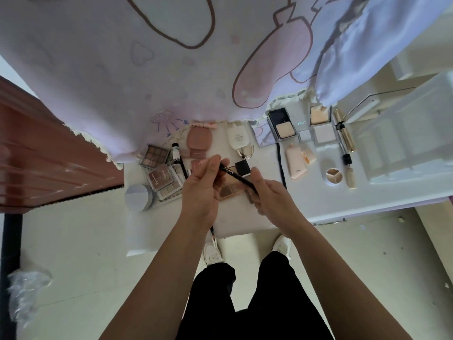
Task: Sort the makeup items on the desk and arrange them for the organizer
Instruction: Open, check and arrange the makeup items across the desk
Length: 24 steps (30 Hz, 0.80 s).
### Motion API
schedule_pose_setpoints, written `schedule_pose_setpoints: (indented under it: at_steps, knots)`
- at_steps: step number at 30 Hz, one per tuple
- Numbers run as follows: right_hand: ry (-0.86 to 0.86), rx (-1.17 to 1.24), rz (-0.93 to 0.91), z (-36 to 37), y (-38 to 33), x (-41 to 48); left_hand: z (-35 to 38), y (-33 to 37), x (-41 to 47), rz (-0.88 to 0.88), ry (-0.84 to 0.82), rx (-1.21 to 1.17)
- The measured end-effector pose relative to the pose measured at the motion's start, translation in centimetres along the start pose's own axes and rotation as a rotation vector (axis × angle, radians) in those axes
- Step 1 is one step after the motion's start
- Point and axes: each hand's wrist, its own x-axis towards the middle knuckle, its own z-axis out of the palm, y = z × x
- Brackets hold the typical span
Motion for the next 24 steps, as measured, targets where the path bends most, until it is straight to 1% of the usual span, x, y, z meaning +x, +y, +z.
schedule_pose_setpoints:
  at_steps: [1, 2, 3, 4, 6, 8, 10, 12, 13, 14, 16, 18, 19, 20, 21, 23, 24]
  knots:
    - [-0.073, 0.077, 0.071, -0.2, -0.8, -0.3, 0.5, 0.4, -0.4, 0.013, -0.012, 0.018]
    - [-0.107, 0.132, 0.099, -0.5, -1.6, -0.7, 1.0, 0.8, -0.8, 0.023, -0.013, 0.033]
    - [-0.098, 0.132, 0.074, -0.7, -2.2, -0.9, 1.5, 1.3, -1.1, 0.034, -0.005, 0.04]
    - [-0.042, 0.054, -0.005, -0.8, -2.8, -1.2, 2.0, 1.8, -1.4, 0.042, 0.007, 0.035]
    - [0.115, -0.214, -0.249, -1.2, -3.7, -1.5, 3.4, 2.8, -2.1, 0.061, 0.039, 0.005]
    - [0.226, -0.397, -0.475, -1.8, -4.1, -1.5, 4.7, 3.3, -3.1, 0.083, 0.09, -0.021]
    - [0.27, -0.498, -0.643, -2.5, -4.5, -1.4, 6.0, 3.5, -3.9, 0.097, 0.122, -0.052]
    - [0.297, -0.531, -0.73, -3.1, -4.8, -1.5, 7.0, 3.7, -4.5, 0.106, 0.149, -0.081]
    - [0.281, -0.505, -0.723, -3.4, -5.2, -1.8, 7.3, 3.7, -4.8, 0.116, 0.16, -0.09]
    - [0.232, -0.445, -0.657, -3.8, -5.6, -2.1, 7.5, 3.7, -5.1, 0.129, 0.162, -0.088]
    - [0.049, -0.231, -0.39, -4.5, -6.5, -2.7, 7.8, 3.5, -5.8, 0.152, 0.136, -0.048]
    - [-0.179, 0.041, -0.078, -5.5, -7.4, -3.2, 8.0, 3.2, -6.3, 0.152, 0.065, 0.017]
    - [-0.289, 0.153, 0.049, -6.0, -8.0, -3.5, 8.0, 3.1, -6.6, 0.149, 0.024, 0.042]
    - [-0.374, 0.219, 0.119, -6.5, -8.4, -3.6, 8.0, 3.2, -6.9, 0.148, -0.01, 0.058]
    - [-0.426, 0.264, 0.149, -6.8, -8.7, -3.7, 8.0, 3.2, -7.2, 0.151, -0.034, 0.075]
    - [-0.443, 0.307, 0.172, -7.0, -9.0, -3.9, 8.3, 3.3, -7.8, 0.177, -0.036, 0.105]
    - [-0.417, 0.276, 0.121, -6.9, -8.9, -3.9, 8.6, 3.3, -8.0, 0.208, -0.005, 0.103]
